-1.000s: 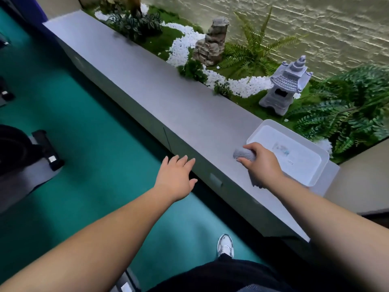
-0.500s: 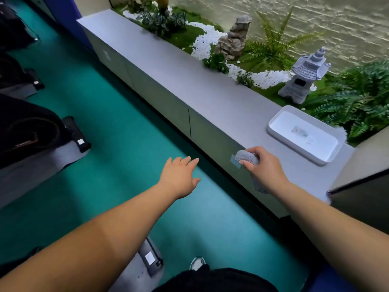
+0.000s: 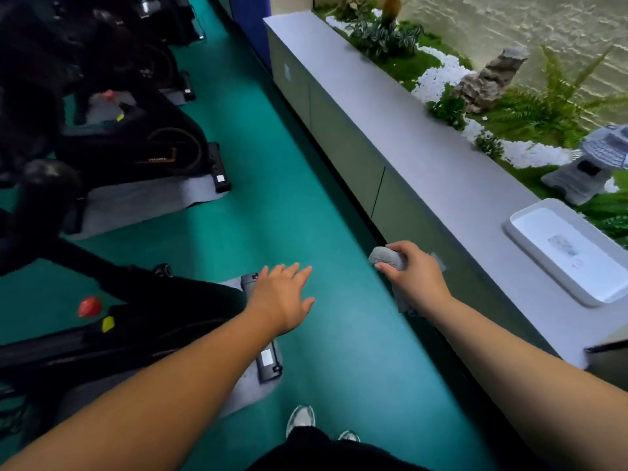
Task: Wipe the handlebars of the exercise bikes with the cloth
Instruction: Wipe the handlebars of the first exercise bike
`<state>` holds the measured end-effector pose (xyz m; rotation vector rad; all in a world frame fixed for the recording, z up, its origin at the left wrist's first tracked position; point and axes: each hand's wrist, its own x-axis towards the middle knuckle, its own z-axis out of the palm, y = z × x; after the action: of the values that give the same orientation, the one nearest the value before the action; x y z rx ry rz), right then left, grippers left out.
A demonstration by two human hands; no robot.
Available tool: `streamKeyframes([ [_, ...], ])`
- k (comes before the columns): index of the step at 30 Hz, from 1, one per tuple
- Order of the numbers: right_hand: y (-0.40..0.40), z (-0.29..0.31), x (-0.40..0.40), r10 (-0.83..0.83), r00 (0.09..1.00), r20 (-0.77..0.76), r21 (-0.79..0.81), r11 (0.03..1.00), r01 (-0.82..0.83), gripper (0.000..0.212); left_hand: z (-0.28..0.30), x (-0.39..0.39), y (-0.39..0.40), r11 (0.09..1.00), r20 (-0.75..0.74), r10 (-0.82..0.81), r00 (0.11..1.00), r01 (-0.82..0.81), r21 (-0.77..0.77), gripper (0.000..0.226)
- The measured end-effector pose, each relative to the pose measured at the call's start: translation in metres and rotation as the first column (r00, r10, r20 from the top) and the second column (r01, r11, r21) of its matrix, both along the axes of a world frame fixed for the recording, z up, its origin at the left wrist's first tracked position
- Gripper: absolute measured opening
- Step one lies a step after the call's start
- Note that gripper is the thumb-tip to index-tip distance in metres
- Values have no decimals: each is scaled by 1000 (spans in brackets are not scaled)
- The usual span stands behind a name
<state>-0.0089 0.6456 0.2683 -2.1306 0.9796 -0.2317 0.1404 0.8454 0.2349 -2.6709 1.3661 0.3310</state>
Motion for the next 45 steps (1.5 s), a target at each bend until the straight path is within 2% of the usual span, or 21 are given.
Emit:
streamKeyframes([
  [7, 70, 17, 21, 86, 996, 37, -19, 996, -85, 35, 15, 4, 89, 992, 35, 117, 993, -115, -44, 67],
  [12, 122, 33, 32, 48, 995, 88, -8, 999, -47, 27, 30, 16, 136, 990, 48, 108, 993, -104, -95, 66],
  [17, 196, 41, 47, -50, 989, 137, 21, 999, 48, 30, 51, 38, 195, 983, 31, 54, 998, -48, -175, 66],
  [23, 287, 60, 60, -238, 918, 318, 100, 971, 217, 24, 93, 50, 254, 937, 31, -155, 987, 157, -314, 63],
  [29, 325, 89, 55, -279, 860, 428, 41, 956, 290, 27, 130, 42, 275, 814, 49, -305, 951, 287, -506, 60],
  [34, 331, 121, 64, -236, 824, 515, 16, 964, 266, 28, 177, 53, 271, 623, 232, -314, 921, 384, -681, 57],
  [38, 333, 143, 79, -184, 794, 579, 2, 975, 224, 27, 214, 88, 265, 613, 290, -205, 935, 354, -706, 57],
  [45, 342, 172, 102, -184, 750, 635, -30, 965, 262, 27, 250, 157, 247, 656, 391, -255, 884, 456, -602, 59],
])
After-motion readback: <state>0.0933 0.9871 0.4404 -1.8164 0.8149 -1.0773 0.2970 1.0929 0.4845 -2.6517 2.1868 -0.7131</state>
